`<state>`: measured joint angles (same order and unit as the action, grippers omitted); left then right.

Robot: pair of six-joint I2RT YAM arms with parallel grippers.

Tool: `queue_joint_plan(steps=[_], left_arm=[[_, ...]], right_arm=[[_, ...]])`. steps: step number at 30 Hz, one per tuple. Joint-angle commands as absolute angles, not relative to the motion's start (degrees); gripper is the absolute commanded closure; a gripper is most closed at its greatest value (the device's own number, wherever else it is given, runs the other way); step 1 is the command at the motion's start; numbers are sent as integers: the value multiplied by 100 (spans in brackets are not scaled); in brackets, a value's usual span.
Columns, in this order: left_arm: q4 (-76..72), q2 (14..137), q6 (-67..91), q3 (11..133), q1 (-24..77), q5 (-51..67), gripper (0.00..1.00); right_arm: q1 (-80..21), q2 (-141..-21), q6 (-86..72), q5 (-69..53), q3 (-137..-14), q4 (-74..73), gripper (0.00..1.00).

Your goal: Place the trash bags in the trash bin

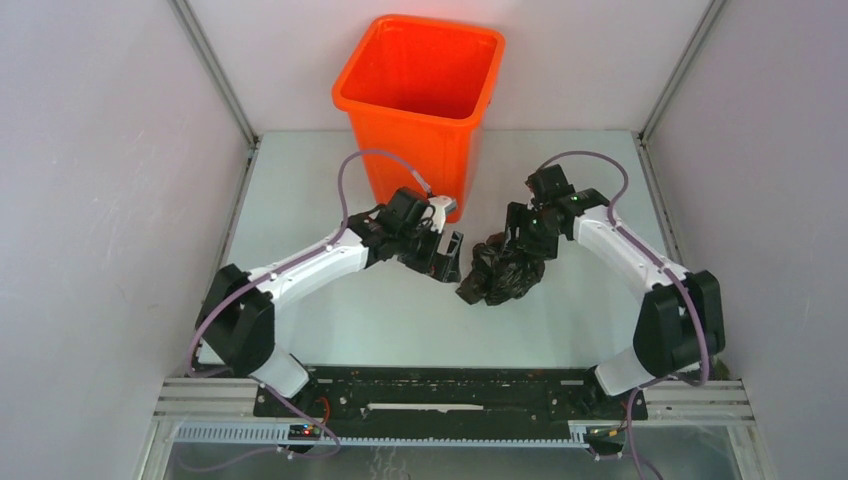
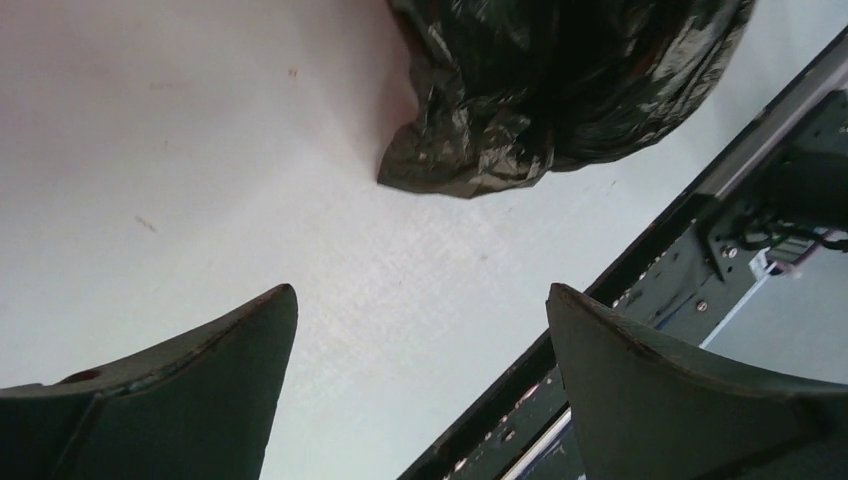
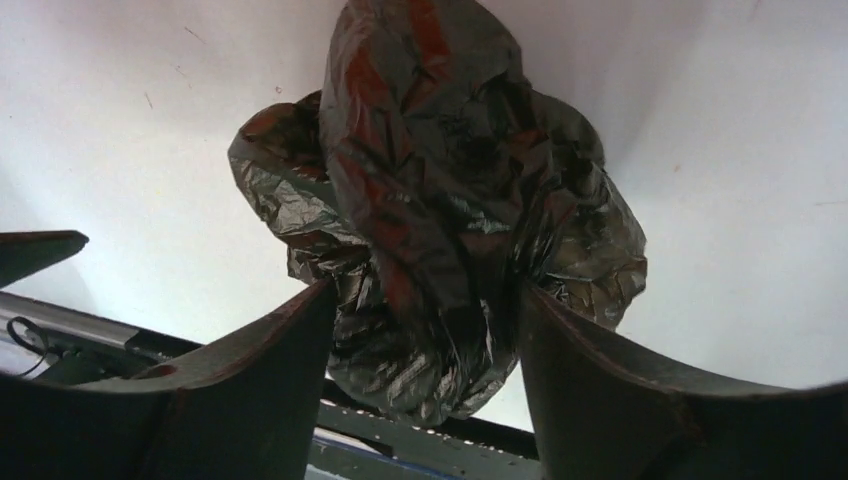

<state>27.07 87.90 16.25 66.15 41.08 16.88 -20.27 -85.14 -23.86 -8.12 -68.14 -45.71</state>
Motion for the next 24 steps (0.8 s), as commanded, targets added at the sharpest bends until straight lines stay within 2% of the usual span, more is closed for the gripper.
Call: queue_joint_plan(steps=[1,3,4,5,6,9,12,18,21,24], left_arm=[[3321,8800,1424,7254,4025,1606,0],[3181,8686,1641,7180,4007,1753,0],[3093,8617,1847,7112,4003,1776,0],[2984,8540,2068,7018,4006,1833,0],[2781,8431,2268,6844,4008,1940,0],[1988,8000,2873,6155,3987,2039,0],[1969,7727,3371,5968,3792,1991,1],[2009,7104,3917,5855,3574,1837,1],[2230,6913,4077,5695,3678,1560,10],[2603,6821,4071,5615,3876,1247,14]], right_arm=[[-2074,-8694,-2176,-1669,-6954,-4402,31],[-2075,-8616,-1947,-2476,-6953,-4066,45],[-2074,-8553,-1933,-2650,-6954,-3928,58],[-2076,-8500,-1998,-2736,-6959,-3806,84],[-2067,-8474,-2075,-2763,-6954,-3706,100],[-2021,-8596,-2215,-3172,-7057,-3598,100],[-1983,-8513,-2337,-4061,-7106,-3414,100],[-1894,-7907,-2336,-4176,-7110,-3486,100],[-1853,-7754,-2340,-4138,-7110,-3536,100],[-1869,-7677,-2435,-4252,-7110,-3475,100]])
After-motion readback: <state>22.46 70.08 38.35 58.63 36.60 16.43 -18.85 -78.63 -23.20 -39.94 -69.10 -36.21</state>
